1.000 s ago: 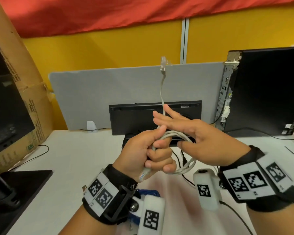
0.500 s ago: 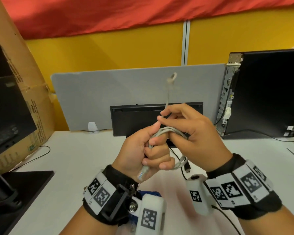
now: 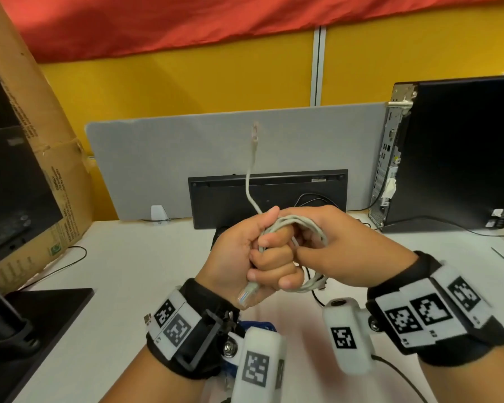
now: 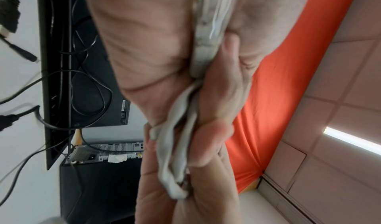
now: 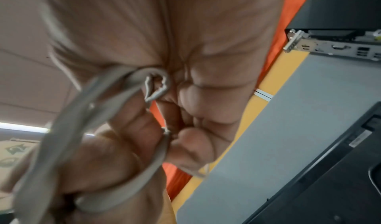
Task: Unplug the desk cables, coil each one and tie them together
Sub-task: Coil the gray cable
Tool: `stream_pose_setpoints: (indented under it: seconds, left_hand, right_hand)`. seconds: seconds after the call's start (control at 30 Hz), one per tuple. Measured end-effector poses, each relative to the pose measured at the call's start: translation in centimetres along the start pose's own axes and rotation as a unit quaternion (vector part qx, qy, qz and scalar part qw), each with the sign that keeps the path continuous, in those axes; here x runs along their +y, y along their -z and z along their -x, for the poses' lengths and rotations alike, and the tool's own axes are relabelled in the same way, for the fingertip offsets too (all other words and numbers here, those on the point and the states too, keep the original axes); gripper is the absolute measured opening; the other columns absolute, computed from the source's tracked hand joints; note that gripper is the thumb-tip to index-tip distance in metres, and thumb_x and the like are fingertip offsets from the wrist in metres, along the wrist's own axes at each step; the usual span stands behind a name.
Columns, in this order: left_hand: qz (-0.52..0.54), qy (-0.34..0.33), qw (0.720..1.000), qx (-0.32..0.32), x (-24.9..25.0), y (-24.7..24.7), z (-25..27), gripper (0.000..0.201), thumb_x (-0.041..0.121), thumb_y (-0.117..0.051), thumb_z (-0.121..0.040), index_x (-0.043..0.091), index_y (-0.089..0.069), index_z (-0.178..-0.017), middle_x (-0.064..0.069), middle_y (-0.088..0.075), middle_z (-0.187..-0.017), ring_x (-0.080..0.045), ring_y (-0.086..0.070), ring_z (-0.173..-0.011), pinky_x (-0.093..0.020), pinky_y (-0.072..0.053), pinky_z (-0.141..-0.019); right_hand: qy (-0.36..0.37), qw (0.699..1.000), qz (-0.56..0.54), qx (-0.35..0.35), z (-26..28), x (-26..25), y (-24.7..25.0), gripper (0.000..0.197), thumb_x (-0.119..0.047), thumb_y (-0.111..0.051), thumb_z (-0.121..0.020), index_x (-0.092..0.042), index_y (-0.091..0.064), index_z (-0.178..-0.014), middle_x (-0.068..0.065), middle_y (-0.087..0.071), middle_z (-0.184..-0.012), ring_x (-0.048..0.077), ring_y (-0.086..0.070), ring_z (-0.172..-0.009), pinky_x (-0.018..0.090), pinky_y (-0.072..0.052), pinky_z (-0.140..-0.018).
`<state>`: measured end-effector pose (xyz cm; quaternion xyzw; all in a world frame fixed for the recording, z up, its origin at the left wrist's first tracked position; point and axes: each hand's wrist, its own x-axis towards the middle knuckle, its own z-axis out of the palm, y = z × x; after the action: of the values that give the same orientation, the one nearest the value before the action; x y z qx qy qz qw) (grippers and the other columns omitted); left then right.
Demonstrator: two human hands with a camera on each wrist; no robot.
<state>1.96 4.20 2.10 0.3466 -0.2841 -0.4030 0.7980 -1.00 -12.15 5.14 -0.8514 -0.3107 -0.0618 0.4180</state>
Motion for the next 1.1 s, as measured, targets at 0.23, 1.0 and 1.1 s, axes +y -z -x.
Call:
stream_pose_setpoints:
  seconds: [0.23,1.0,1.1]
  left_hand:
    - [-0.260,-0.012,0.962,0.086,0.7,0.8,0.5,0.046,0.039,-0.038,-0.099,0.015,-0.043,-0.060,0.003,-0.023,-0.044,-0.022,-0.046,-0.050,-0.035,-0.046,-0.079]
    - [-0.290,-0.164,0.909,0.249,0.1,-0.2,-0.4,0.042,0.037,-0.047,-0.099,0.008,-0.051,-0.068,-0.003,-0.024,-0.052,-0.017,-0.017,-0.045,-0.026,-0.032,-0.045]
    - [-0.379,-0.176,0.873,0.249,0.2,-0.2,-0.3,0.040,0.036,-0.048,-0.099,-0.002,-0.055,-0.086,0.003,-0.030,-0.055,-0.013,-0.027,-0.044,-0.025,-0.037,-0.044]
  right_hand:
    - [-0.066,0.981,0.173,0.051,-0.2,0.6,-0.1,0.016,-0.003,-0.054,-0.081,-0.014,-0.066,-0.079,0.003,-0.062,-0.074,0.017,-0.059,-0.068,0.031,-0.048,-0.060]
    - [-0.023,0.974,-0.169,0.150,-0.2,0.1,0.7,0.036,-0.020,-0.087,-0.059,-0.010,-0.056,-0.075,0.013,-0.054,-0.068,0.028,-0.048,-0.051,0.031,-0.046,-0.043]
    - [-0.037,0.955,-0.218,0.195,-0.4,0.2,0.2,0.033,-0.029,-0.082,-0.065,-0.009,-0.056,-0.065,0.016,-0.050,-0.055,0.015,-0.043,-0.037,0.018,-0.035,-0.036]
